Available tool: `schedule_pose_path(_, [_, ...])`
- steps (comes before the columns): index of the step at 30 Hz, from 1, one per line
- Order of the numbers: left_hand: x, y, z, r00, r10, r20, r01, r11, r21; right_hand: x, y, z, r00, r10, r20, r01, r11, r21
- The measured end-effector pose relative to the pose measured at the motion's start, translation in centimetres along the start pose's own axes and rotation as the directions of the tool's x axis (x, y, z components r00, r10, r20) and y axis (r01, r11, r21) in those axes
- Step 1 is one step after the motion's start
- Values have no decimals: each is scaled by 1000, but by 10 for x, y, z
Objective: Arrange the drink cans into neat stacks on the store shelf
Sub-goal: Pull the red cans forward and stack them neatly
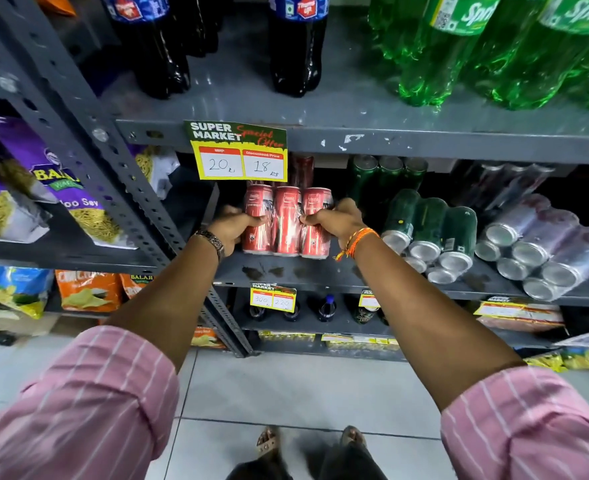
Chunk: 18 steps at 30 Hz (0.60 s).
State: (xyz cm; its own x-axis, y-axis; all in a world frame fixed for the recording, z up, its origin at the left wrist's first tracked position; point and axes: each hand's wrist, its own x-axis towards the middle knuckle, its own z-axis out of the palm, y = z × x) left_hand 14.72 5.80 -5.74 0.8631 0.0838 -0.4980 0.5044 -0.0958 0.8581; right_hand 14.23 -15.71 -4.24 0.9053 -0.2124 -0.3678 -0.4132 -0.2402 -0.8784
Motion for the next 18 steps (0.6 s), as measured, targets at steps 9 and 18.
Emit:
schedule_pose_path(9, [-3, -33, -10, 970, 227, -90, -222, 973, 66, -2, 22, 14, 966, -259, 2, 257, 955, -146])
schedule_pose_path(18, [-13, -65, 3, 928, 339, -152, -313, 934, 175, -12, 60, 20, 961, -273, -33, 265, 951, -159])
